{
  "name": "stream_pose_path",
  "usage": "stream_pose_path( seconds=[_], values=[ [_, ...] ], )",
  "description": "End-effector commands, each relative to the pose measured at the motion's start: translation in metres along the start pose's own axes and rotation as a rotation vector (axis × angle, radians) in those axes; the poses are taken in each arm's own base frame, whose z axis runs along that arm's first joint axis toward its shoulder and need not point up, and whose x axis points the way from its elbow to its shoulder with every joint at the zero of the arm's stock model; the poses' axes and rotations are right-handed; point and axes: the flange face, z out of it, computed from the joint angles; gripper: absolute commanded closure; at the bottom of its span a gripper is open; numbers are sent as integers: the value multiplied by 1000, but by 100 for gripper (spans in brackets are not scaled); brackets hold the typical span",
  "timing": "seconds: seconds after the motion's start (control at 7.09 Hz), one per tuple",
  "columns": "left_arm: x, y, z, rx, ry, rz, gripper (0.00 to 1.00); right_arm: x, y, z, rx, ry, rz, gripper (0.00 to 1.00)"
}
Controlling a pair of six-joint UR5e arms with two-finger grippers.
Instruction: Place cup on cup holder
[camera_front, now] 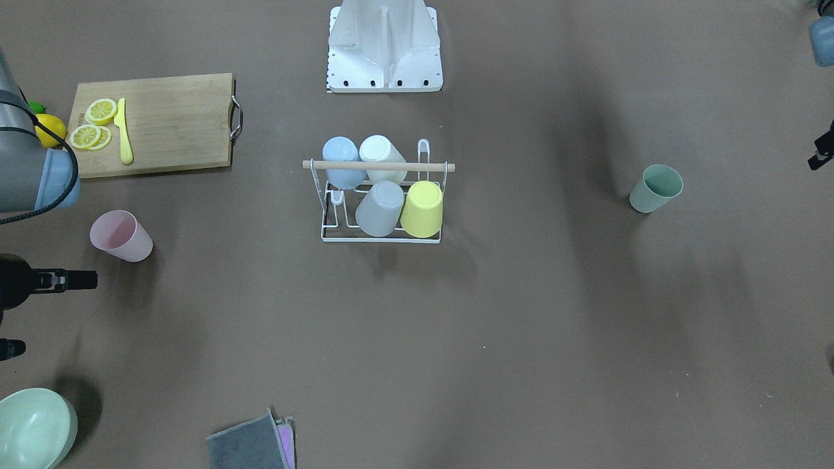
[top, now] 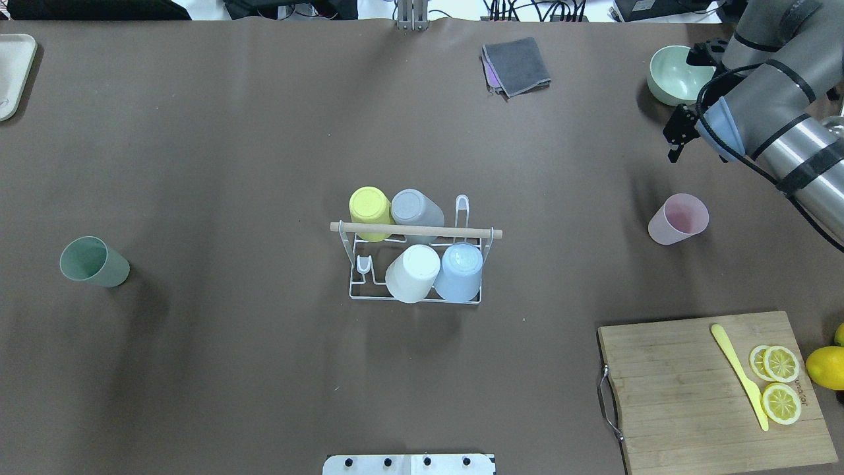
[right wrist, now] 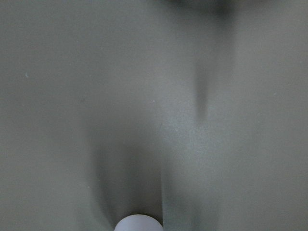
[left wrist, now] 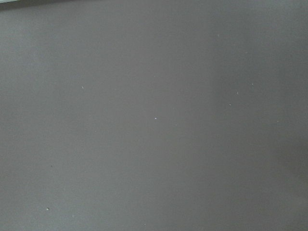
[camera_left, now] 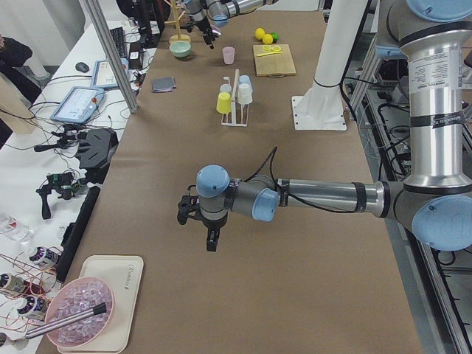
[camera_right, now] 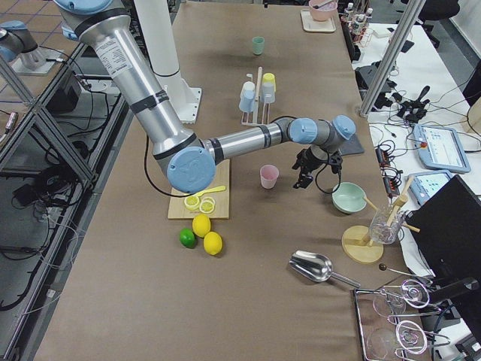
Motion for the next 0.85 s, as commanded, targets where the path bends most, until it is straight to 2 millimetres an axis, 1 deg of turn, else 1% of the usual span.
stream_pose_path(
  seconds=[0.0,0.14,0.28,0.42,0.56,0.71],
  values=[
    [15,-20,-11,30,6,10,3,-3,-18,24,-70,-28,27,0],
    [29,-37,-21,51,28,27,3,-5,-21,32,-84,-24,-18,0],
    [40,-51,-28,70,20,40,3,-5,-23,44,-110,-17,-34,0],
    [53,-69,-38,82,27,0,2,-8,-28,49,-126,-12,-26,0],
    [57,-75,-40,88,28,-5,3,-13,-29,47,-141,-10,-14,0],
    [81,-101,-55,67,24,-19,3,-17,-29,45,-155,-6,-21,0]
  ],
)
